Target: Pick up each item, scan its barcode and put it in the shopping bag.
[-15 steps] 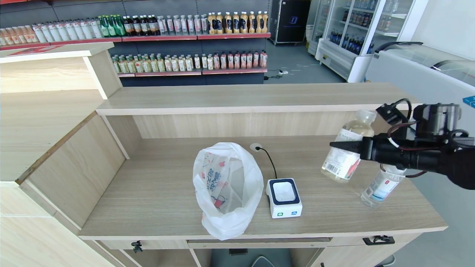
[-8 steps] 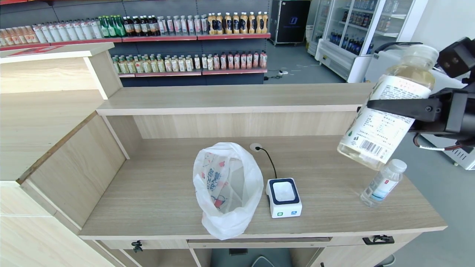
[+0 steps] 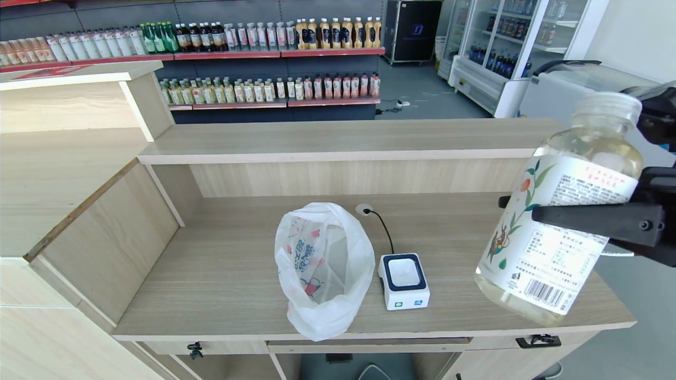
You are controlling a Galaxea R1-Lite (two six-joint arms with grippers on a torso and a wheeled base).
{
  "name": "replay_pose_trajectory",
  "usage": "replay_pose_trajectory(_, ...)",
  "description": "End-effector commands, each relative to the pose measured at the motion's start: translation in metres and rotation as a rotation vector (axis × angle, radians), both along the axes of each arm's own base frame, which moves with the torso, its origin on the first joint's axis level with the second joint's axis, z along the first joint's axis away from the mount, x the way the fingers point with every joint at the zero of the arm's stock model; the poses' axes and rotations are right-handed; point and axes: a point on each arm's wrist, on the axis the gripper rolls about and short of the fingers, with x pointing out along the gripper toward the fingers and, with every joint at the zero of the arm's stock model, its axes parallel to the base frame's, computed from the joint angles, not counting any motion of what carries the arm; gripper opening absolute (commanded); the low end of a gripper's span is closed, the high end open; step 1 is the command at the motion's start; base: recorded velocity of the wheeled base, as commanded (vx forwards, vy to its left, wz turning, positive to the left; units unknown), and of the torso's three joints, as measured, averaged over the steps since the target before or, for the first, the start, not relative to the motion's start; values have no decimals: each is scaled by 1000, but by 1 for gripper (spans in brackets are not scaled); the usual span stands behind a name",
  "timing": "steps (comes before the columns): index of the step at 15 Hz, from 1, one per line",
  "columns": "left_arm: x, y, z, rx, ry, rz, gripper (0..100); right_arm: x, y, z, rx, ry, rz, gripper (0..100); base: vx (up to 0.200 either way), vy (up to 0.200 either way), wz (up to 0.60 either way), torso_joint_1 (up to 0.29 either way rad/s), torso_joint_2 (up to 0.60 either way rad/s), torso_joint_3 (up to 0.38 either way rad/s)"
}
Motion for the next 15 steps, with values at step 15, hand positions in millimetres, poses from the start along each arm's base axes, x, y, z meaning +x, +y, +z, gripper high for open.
replay_pose_trajectory(15, 0, 0, 0, 0, -1, 0, 100, -25, 0, -11, -12, 84, 140, 0, 0, 0, 0, 0, 0, 0)
